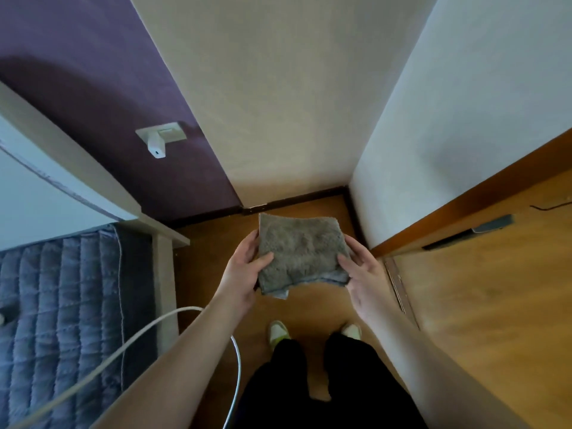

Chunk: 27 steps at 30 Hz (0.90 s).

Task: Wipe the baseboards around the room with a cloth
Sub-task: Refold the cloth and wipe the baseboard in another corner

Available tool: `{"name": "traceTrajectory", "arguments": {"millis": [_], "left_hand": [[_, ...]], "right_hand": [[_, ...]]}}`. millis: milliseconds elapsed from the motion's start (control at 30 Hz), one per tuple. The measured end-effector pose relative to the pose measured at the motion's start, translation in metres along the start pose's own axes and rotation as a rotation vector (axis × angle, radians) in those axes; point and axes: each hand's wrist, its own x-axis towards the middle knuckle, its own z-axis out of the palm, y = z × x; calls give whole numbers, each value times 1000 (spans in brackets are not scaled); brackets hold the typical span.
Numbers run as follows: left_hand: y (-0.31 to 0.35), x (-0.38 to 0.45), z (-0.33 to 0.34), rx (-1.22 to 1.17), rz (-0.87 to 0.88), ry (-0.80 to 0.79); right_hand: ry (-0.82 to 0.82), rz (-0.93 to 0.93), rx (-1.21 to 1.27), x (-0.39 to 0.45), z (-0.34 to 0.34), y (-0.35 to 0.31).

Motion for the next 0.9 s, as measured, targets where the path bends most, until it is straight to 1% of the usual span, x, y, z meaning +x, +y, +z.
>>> {"name": "traceTrajectory", "arguments": {"millis": [200, 300, 400, 533, 600, 667, 733, 800, 900], "left_hand": [[0, 73, 15, 97, -17, 86], [-16, 110, 26, 83, -104, 172], [-37, 146, 38, 10, -255, 237], [-69, 196, 47, -27, -399, 190], [-85, 223, 53, 9, -456, 158], [-101, 249, 57, 79, -521, 140], [-118, 273, 58, 154, -571, 145], [-131, 293, 59, 236, -587, 174], [-156, 324, 61, 345, -570, 181]], "right_hand": [[88, -39, -200, 81, -11, 14], [145, 7, -219, 123, -20, 18], [148, 109, -225, 164, -33, 20], [167, 224, -210, 217, -58, 24], [164, 266, -235, 242, -74, 31], [146, 301, -315, 269, -91, 41], [129, 322, -481, 295, -108, 52], [113, 338, -643, 319, -124, 62], [138, 362, -717, 349, -144, 81]]}}
